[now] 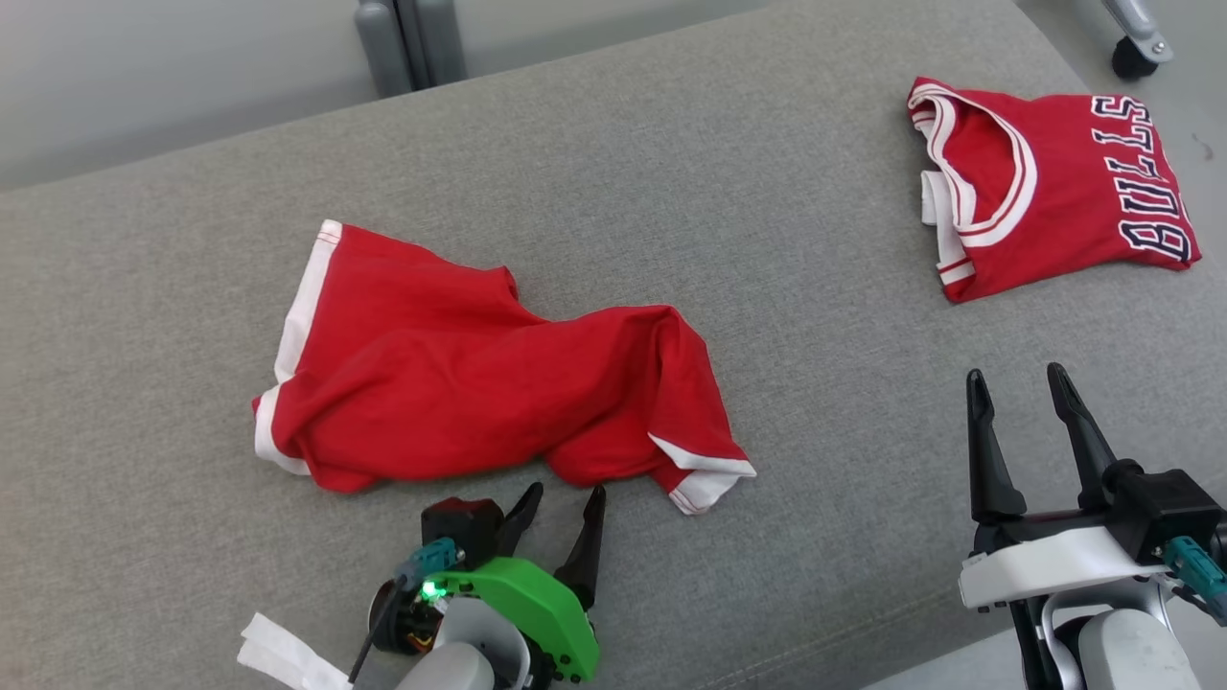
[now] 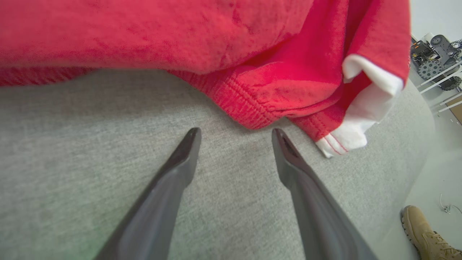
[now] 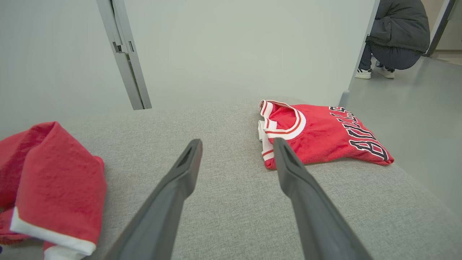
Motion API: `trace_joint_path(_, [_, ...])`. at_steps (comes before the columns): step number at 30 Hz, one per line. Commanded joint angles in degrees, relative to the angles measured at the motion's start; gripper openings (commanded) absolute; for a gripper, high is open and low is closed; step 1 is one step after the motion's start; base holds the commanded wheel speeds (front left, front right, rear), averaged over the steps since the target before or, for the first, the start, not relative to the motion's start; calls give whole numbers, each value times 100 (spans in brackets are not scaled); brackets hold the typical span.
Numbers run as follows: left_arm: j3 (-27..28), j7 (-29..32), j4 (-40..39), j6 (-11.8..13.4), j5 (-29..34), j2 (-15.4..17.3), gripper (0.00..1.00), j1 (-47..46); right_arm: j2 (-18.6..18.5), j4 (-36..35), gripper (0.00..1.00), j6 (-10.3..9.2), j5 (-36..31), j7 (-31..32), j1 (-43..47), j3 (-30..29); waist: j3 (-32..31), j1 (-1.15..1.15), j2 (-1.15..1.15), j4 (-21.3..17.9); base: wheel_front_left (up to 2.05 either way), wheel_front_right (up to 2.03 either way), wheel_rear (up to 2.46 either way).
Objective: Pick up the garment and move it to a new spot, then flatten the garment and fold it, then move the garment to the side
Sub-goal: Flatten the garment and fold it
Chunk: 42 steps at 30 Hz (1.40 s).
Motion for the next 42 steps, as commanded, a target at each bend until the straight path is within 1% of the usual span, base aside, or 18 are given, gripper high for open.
trace_joint_path(1, [-29,-21,100,21,-193,37,100,-165,-2,-13,100,-9,33,-15,-109,7,231,0,0,-222,0,0,0])
trace_joint_path(5, [-193,-116,284,0,-537,37,100,-415,-2,12,100,-9,44,-15,-131,10,277,0,0,-238,0,0,0])
trace_joint_path(6, [-259,-125,312,-27,-610,37,87,-460,-2,21,100,-9,46,-15,-137,13,275,0,0,-234,0,0,0])
trace_joint_path(7, [-321,-160,350,-54,-715,35,43,-510,-2,28,100,-9,51,-15,-146,20,270,0,0,-230,0,0,0])
trace_joint_path(8, [-363,-200,375,-72,-762,36,9,-557,-3,37,100,-9,55,-15,-155,26,264,0,0,-228,0,0,0])
trace_joint_path(9, [-425,-266,404,-107,-796,35,0,-614,-2,52,100,-9,58,-15,-164,38,248,0,0,-222,0,0,0])
trace_joint_path(12, [-521,-429,358,-177,-949,33,0,-700,-4,68,100,-9,56,-15,-131,3,177,0,0,-169,0,0,0])
trace_joint_path(17, [-701,-563,156,-238,-980,35,0,-792,-4,86,100,-9,20,-15,-18,-35,55,0,0,-1,0,0,0])
trace_joint_path(20, [-748,-589,-27,-235,-921,42,0,-727,-3,82,100,-9,20,-15,58,-73,-40,0,0,145,0,0,0])
trace_joint_path(22, [-773,-574,-200,-203,-912,127,0,-554,-5,80,100,-9,7,-15,128,-111,-120,0,0,279,0,0,0])
trace_joint_path(24, [-844,-454,-438,-140,-886,297,0,-346,-4,71,100,-9,-15,-15,215,-156,-188,0,0,448,0,0,0])
trace_joint_path(26, [-920,-270,-752,-33,-814,565,0,-148,-4,60,100,-9,-36,-15,280,-188,-241,0,0,635,0,0,0])
trace_joint_path(30, [-1054,212,-1504,329,-655,1324,0,390,-6,67,100,-9,-85,-15,385,-212,-341,0,0,1030,0,0,0])
trace_joint_path(34, [-1046,648,-2183,646,-702,1961,0,867,-5,83,100,-9,-114,-15,399,-205,-414,0,0,1370,0,0,0])
trace_joint_path(36, [-1067,846,-2414,799,-671,2224,0,1057,-4,101,100,-9,-135,-15,411,-171,-450,0,0,1493,0,0,0])
trace_joint_path(40, [-1041,1191,-2797,1125,-759,2605,0,1425,-7,124,100,-9,-175,-15,408,-152,-499,0,0,1625,0,0,0])
trace_joint_path(42, [-1033,1348,-2984,1283,-843,2712,0,1602,-7,128,100,-9,-174,-15,424,-164,-524,0,0,1657,0,0,0])
